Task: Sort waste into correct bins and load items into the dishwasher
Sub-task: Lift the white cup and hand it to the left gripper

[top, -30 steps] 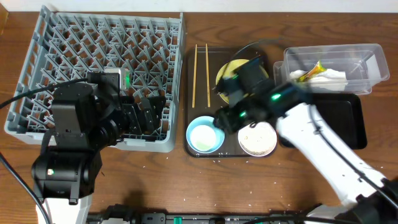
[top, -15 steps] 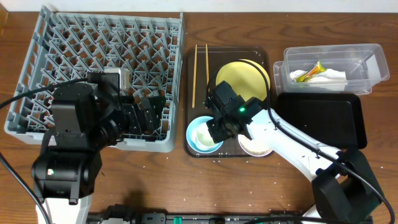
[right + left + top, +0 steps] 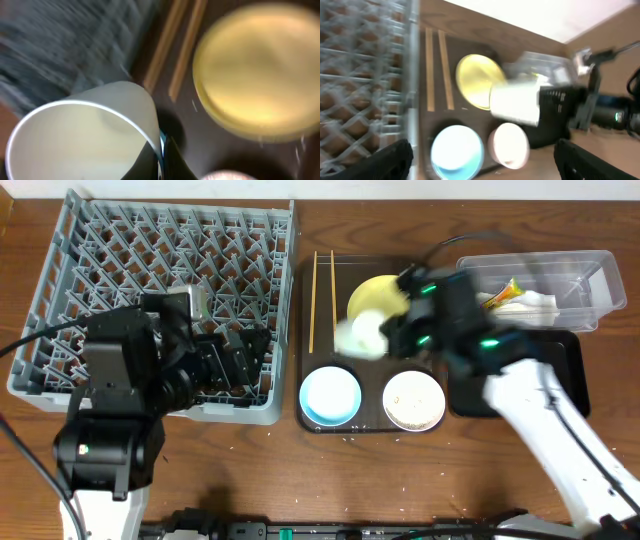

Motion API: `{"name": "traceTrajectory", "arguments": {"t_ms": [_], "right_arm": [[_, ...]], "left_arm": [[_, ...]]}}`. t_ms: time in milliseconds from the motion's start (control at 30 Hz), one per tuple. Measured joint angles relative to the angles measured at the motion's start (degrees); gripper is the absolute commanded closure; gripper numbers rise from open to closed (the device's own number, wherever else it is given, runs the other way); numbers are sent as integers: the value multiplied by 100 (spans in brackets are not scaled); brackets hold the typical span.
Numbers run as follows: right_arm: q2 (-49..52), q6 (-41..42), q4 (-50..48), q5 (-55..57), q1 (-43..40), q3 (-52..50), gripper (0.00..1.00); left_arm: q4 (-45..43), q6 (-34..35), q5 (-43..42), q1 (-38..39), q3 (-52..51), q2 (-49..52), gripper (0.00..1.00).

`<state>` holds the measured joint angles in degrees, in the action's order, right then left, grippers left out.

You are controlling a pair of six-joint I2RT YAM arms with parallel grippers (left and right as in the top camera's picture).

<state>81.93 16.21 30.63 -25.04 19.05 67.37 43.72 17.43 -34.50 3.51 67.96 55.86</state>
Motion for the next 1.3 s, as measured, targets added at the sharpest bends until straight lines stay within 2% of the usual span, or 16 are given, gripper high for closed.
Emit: {"name": "traceTrajectory", "arguments": {"t_ms": [167,300,433,667,867,1000,1300], "right_arm": [[-57,-116,-1333,-2555,-662,17,99],[-57,-87,-2251,-4103,-658,17,99],[-59,-24,-2741,-5060,-415,17,99],[-57,136,-3298,-5582,-162,17,99],[-57,343,-3705,-5508,138,17,99],[-57,470,-3733,-5167,332,17,99],[-57,638,-3853,-5125,358,17,99]], "left_arm": [[-680,114,-1497,0,0,339,10],[-1228,181,-2723,4,0,595,10],[-1399,214,-3506,4,0,721,11],[-1405,227,-4052,4,0,752,11],[-1416,249,-4218,142,0,752,16],[-1421,262,-4275,420,0,748,25],[-1443,249,-4319,455,2,748,25]]}}
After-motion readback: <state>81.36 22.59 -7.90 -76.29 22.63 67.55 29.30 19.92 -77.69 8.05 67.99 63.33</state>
